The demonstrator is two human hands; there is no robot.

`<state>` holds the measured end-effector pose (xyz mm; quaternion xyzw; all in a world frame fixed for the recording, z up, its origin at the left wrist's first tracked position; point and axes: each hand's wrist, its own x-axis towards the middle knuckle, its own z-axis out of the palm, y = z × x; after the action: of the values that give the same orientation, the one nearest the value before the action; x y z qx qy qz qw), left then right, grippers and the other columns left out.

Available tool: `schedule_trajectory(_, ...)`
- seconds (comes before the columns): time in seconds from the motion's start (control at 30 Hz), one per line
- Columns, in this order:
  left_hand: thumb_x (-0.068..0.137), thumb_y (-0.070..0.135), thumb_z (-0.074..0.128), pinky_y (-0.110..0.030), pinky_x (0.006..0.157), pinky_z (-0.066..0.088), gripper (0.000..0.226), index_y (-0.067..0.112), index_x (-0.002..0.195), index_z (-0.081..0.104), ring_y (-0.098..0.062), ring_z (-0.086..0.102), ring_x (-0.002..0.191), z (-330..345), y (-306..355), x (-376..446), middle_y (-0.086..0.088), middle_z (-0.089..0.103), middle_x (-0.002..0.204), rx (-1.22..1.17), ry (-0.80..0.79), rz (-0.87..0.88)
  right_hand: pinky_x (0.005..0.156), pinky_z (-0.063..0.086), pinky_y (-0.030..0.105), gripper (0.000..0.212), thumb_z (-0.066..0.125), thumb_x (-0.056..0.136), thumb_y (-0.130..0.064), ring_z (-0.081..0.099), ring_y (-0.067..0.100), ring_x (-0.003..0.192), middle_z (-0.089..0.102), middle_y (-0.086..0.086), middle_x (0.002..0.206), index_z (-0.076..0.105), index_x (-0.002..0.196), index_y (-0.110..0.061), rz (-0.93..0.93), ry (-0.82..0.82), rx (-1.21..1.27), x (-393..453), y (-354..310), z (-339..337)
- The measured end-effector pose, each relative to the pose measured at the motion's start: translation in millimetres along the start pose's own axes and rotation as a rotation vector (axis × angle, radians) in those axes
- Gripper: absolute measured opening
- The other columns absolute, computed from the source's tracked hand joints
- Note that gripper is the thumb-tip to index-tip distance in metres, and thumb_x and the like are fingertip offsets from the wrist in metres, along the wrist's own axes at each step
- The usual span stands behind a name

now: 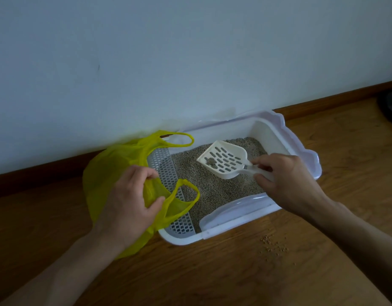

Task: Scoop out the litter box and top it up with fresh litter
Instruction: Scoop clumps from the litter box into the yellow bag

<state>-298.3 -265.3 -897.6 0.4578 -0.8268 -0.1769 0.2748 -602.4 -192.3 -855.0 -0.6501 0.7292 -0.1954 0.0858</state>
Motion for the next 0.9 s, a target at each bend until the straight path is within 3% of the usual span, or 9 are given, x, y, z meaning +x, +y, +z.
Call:
schedule_trajectory(0.2, 0.063, 0.01, 0.09, -0.015, 0.081, 0.037, 0.05, 0.012, 0.105, 0.061, -0.008, 0.05, 0.09, 1.0, 2.0, -3.2, 0.003, 0.056, 0.101, -0.011, 0.007, 0.004, 0.05, 0.042, 0.027, 0.013, 0.063, 0.084, -0.018, 0.053, 0.008, 0.061, 0.062, -0.007, 0.073, 0.071, 0.092, -0.024, -0.123, -0.014, -0.043, 13.9, -33.7, 2.5)
schedule_trajectory(0.33, 0.067, 0.013, 0.088, -0.015, 0.082, 0.039, 0.049, 0.015, 0.107, 0.06, -0.004, 0.048, 0.091, -1.5, 0.8, -2.4, 0.005, 0.055, 0.103, -0.021, 0.012, -0.014, 0.056, 0.051, 0.037, 0.014, 0.058, 0.083, -0.018, 0.058, 0.022, 0.067, 0.061, -0.002, 0.08, 0.068, 0.092, -0.022, -0.24, -0.059, -0.136, 29.9, -68.7, 14.9)
schedule_trajectory(0.43, 0.067, 0.012, 0.087, -0.018, 0.078, 0.039, 0.047, 0.015, 0.105, 0.06, -0.003, 0.046, 0.09, -5.5, 1.0, -3.4, 0.005, 0.053, 0.102, -0.02, 0.028, -0.035, 0.047, 0.035, 0.029, 0.019, 0.075, 0.069, -0.012, 0.06, 0.03, 0.068, 0.059, 0.002, 0.075, 0.071, 0.086, -0.02, -0.434, -0.044, -0.333, 30.2, -95.6, 25.4)
schedule_trajectory(0.53, 0.067, 0.012, 0.086, -0.02, 0.079, 0.04, 0.045, 0.017, 0.103, 0.06, -0.006, 0.048, 0.092, -8.6, -1.2, -4.8, 0.006, 0.054, 0.102, -0.023, 0.033, -0.045, 0.05, 0.025, 0.029, 0.022, 0.08, 0.064, -0.01, 0.059, 0.028, 0.068, 0.059, 0.001, 0.074, 0.07, 0.081, -0.02, -0.473, -0.038, -0.456, 32.2, -102.4, 27.8)
schedule_trajectory(0.63, 0.067, 0.012, 0.086, -0.021, 0.08, 0.041, 0.046, 0.017, 0.104, 0.06, -0.005, 0.049, 0.092, -7.9, -3.7, -5.6, 0.005, 0.055, 0.103, -0.035, 0.029, -0.051, 0.05, 0.026, 0.029, 0.025, 0.08, 0.064, -0.009, 0.059, 0.028, 0.07, 0.061, 0.001, 0.076, 0.071, 0.083, -0.02, -0.481, 0.005, -0.443, 30.7, -96.9, 23.7)
schedule_trajectory(0.77, 0.067, 0.013, 0.086, -0.014, 0.078, 0.035, 0.045, 0.015, 0.105, 0.06, -0.003, 0.045, 0.089, -5.8, -3.4, -5.3, 0.007, 0.052, 0.101, -0.032, 0.027, -0.032, 0.051, 0.044, 0.032, 0.022, 0.079, 0.068, -0.012, 0.059, 0.028, 0.074, 0.061, 0.001, 0.079, 0.071, 0.086, -0.019, -0.537, -0.038, -0.365, 24.1, -97.3, 23.5)
schedule_trajectory(0.9, 0.066, 0.009, 0.088, -0.013, 0.074, 0.032, 0.046, 0.014, 0.103, 0.061, -0.003, 0.044, 0.087, -5.1, -0.3, -4.0, 0.005, 0.053, 0.1, -0.02, 0.021, -0.022, 0.05, 0.042, 0.032, 0.018, 0.076, 0.071, -0.01, 0.059, 0.031, 0.07, 0.062, 0.005, 0.077, 0.073, 0.087, -0.015, -0.474, 0.008, -0.387, 27.8, -88.6, 16.2)
